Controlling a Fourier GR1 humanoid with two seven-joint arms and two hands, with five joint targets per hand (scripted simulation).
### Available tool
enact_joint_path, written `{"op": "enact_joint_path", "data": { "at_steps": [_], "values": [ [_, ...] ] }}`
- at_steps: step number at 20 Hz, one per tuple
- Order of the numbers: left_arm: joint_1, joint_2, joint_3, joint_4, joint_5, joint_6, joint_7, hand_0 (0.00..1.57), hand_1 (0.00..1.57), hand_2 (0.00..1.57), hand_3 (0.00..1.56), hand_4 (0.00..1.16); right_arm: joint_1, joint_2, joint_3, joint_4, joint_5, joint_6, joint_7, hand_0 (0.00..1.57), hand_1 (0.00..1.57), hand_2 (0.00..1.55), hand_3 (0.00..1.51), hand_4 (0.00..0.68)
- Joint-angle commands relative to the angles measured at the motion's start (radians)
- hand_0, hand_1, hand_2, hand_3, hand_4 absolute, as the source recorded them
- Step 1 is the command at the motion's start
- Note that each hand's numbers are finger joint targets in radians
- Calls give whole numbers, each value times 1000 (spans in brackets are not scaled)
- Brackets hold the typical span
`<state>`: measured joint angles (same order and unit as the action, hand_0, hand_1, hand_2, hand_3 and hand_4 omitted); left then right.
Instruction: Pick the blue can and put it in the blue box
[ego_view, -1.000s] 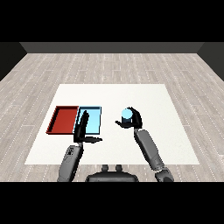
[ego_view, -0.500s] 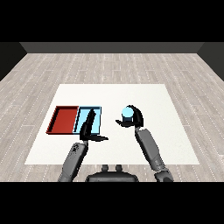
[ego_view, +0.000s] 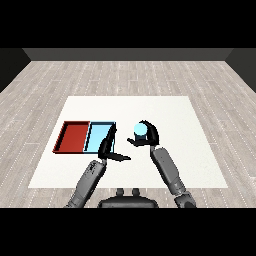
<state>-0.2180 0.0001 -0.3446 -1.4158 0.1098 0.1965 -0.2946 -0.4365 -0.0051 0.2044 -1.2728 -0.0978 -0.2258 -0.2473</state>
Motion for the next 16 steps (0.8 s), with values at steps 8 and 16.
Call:
{"op": "enact_joint_path", "data": {
  "at_steps": [8,16],
  "values": [
    [-94,0,-115,239,115,103,-109,0,0,0,0,0,-44,5,113,26,-89,-87,-21,1423,1423,1460,1374,560],
    [-214,0,-136,322,197,137,-70,0,0,0,0,0,-9,5,108,-76,-61,-33,55,1438,1438,1464,1373,564]
  ]
}}
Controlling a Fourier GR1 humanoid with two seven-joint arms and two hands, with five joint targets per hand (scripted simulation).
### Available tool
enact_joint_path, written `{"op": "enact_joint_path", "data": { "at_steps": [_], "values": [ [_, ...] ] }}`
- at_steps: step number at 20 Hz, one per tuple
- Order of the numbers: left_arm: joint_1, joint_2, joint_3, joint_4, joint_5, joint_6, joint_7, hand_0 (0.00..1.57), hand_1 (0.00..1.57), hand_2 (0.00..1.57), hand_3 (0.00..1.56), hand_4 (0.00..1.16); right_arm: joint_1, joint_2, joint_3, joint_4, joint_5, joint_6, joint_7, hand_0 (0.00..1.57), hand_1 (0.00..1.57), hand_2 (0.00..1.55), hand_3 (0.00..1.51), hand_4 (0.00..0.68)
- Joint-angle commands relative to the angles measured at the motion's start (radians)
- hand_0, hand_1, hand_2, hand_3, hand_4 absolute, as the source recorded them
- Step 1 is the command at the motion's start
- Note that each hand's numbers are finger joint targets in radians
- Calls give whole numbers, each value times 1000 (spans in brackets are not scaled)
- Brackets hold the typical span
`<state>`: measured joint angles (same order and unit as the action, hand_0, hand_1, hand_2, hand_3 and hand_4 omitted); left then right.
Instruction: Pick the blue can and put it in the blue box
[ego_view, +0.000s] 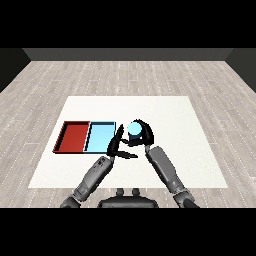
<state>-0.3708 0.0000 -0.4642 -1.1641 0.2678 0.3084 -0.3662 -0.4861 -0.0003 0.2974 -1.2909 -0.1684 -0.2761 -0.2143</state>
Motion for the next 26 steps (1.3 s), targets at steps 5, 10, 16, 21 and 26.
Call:
{"op": "enact_joint_path", "data": {
  "at_steps": [5,10,16,21,26],
  "values": [
    [-25,0,-77,70,81,59,-54,0,0,0,0,0,74,0,47,-82,9,1,14,1446,1446,1464,1374,555],
    [-88,0,-115,99,134,110,-44,0,0,0,0,0,38,0,36,-36,-6,31,-13,1420,1420,1457,1363,559],
    [-201,0,-52,227,150,62,-33,0,0,0,0,0,-60,0,64,101,-74,-24,-97,1428,1428,1463,1381,552],
    [-199,0,-86,170,175,98,12,0,0,0,0,0,27,0,113,44,-49,-17,-100,1428,1428,1462,1377,546],
    [-139,0,-138,135,169,119,-40,0,0,0,0,0,-38,0,37,76,-57,49,-78,1442,1442,1459,1369,518]
  ]
}}
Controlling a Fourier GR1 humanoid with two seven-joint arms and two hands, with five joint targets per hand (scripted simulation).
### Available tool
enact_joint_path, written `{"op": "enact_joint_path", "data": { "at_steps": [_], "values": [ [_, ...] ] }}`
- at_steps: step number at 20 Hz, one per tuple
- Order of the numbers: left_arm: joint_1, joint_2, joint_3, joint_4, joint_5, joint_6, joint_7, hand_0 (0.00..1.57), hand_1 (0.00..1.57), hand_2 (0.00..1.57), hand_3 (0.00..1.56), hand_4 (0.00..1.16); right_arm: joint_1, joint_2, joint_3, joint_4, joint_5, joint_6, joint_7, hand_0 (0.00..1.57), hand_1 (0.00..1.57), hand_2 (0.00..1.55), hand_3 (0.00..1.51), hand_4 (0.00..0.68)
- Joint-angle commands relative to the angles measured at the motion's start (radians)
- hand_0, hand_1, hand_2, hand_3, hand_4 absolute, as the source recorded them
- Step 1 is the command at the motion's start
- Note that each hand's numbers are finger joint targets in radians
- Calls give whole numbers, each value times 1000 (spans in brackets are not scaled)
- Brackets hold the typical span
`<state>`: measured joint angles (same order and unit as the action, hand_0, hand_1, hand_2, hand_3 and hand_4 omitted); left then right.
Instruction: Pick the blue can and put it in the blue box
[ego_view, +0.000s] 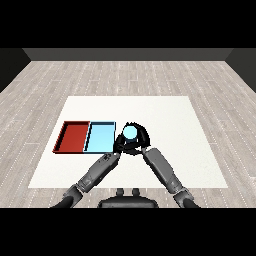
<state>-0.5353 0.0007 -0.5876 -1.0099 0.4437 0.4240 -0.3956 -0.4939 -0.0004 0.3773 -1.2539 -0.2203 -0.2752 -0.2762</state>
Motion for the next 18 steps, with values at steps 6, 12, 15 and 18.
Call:
{"op": "enact_joint_path", "data": {
  "at_steps": [6,12,15,18],
  "values": [
    [-19,0,-2,46,-23,-7,-13,0,0,0,0,0,21,0,137,-53,24,-93,31,1433,1433,1447,1351,522],
    [-13,0,-101,-25,49,136,35,0,0,0,0,0,-41,0,129,-11,-53,-100,3,1446,1446,1447,1363,497],
    [-82,1,-29,108,129,83,-46,0,0,387,0,775,-15,0,112,-18,-24,-80,4,1448,1448,1456,1365,511],
    [-91,0,-37,72,55,183,52,1571,1571,1571,1486,1149,-15,-2,51,-35,-24,-8,15,1424,1424,1459,1375,513]
  ]
}}
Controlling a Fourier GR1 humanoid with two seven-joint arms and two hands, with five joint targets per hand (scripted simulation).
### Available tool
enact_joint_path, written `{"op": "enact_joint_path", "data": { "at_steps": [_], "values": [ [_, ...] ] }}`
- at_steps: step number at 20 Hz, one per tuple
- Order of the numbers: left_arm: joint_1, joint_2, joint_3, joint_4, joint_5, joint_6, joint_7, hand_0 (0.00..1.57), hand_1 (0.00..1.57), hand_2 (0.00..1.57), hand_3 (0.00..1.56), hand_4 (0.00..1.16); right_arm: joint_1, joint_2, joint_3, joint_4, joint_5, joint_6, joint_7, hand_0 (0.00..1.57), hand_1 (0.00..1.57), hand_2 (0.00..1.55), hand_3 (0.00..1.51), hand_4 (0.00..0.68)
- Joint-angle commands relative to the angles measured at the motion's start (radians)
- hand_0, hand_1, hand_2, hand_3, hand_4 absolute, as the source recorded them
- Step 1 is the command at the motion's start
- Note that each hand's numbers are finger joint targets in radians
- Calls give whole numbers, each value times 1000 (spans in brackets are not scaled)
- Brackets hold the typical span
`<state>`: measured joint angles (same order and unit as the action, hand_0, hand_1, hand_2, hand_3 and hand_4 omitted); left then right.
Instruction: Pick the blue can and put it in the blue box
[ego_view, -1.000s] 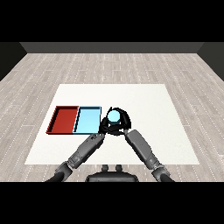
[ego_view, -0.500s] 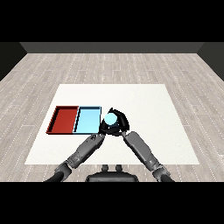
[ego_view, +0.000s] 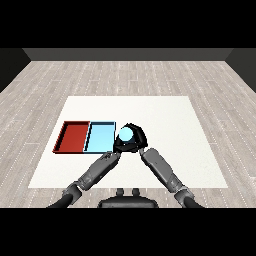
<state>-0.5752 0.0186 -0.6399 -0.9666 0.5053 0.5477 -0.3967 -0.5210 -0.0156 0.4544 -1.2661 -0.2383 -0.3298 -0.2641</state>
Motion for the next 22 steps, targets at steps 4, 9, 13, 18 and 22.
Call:
{"op": "enact_joint_path", "data": {
  "at_steps": [4,9,13,18,22],
  "values": [
    [-43,-17,31,1,-54,69,106,1571,1571,1555,1458,1129,-33,15,29,31,-53,-28,-18,1417,1417,1455,1370,527],
    [-62,-17,10,87,11,68,9,1571,1571,1560,1472,1141,12,14,64,11,-41,-55,-30,1427,1427,1460,1378,528],
    [-47,-17,4,-46,-74,165,117,1571,1571,1554,1464,1140,33,9,13,-52,-10,-27,31,1097,1097,1188,1033,400],
    [-22,-18,35,12,-80,101,49,1571,1571,1559,1466,1138,8,15,14,-1,60,-44,39,0,0,0,0,0],
    [-75,-18,38,61,-32,96,39,1571,1571,1568,1477,1142,11,-31,-40,5,49,61,44,0,0,0,0,0]
  ]
}}
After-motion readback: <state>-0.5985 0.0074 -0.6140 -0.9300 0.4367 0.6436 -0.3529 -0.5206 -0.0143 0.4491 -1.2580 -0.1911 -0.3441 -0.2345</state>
